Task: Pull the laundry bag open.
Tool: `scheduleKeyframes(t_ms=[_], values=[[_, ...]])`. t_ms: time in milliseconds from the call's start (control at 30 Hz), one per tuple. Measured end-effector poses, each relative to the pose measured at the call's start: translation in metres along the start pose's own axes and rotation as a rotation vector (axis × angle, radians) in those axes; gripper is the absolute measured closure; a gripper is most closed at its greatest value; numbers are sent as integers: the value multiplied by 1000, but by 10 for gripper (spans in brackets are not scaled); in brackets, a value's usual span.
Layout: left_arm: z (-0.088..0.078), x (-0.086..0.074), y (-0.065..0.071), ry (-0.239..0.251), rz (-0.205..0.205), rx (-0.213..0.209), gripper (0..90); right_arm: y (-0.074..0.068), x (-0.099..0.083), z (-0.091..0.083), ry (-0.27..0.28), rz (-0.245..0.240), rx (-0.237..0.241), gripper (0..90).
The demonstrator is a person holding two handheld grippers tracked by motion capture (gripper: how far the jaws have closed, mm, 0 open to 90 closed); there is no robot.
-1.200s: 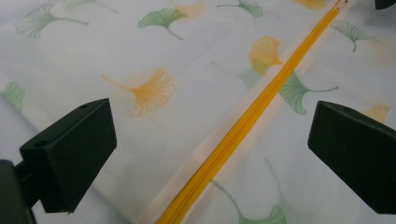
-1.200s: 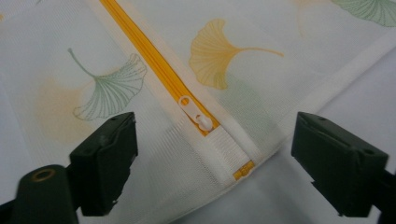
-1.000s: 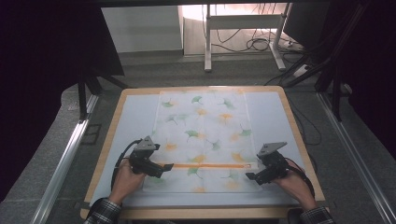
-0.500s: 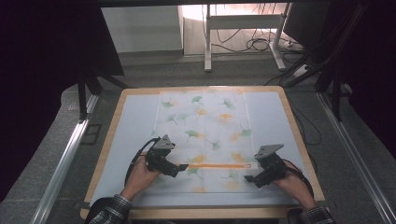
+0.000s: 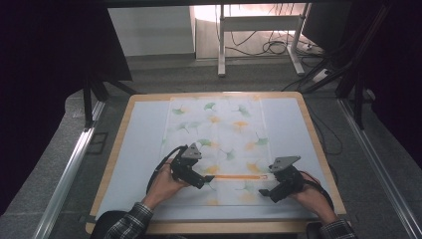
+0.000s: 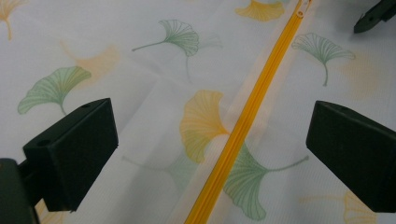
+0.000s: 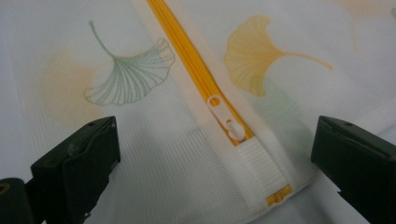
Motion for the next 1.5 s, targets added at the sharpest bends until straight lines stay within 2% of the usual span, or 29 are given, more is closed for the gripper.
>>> scheduleKeyframes(t_ms=[200, 300, 500, 667, 867, 900, 1000, 1067, 1200, 1300, 1500], values=[[7, 6, 3, 8, -6, -24, 21, -1, -1, 1, 26, 12, -11, 7], [11, 9, 4, 0, 8, -18, 39, -2, -2, 1, 32, 10, -10, 7], [24, 18, 13, -3, 18, -49, 143, -2, -2, 1, 30, 11, -9, 6], [40, 25, 23, -32, 61, -47, 225, -2, -2, 1, 32, 11, -10, 7], [54, 30, 34, -54, 66, -89, 245, -2, -2, 1, 30, 14, -10, 7], [57, 31, 35, -66, 86, -80, 247, -2, -2, 1, 30, 15, -10, 8], [63, 32, 39, -78, 100, -66, 281, -2, -2, 1, 30, 16, -10, 8], [67, 34, 43, -75, 99, -88, 298, -2, -2, 1, 31, 17, -10, 8], [73, 38, 48, -75, 103, -105, 349, -2, -2, 1, 31, 21, -11, 9], [78, 42, 52, -75, 102, -133, 413, -2, -2, 1, 30, 22, -12, 10], [89, 48, 60, -72, 110, -146, 419, -2, -2, 1, 28, 25, -14, 10]])
Point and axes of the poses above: each handheld gripper's, and its own axes: z roughly forward along the jaws, x roughly out of its top, y roughly to its right, the point moved 6 cm from there along z, roughly forward along the jaws, and after that the axes turned 13 degrees about -z, right-handed, at the moved point
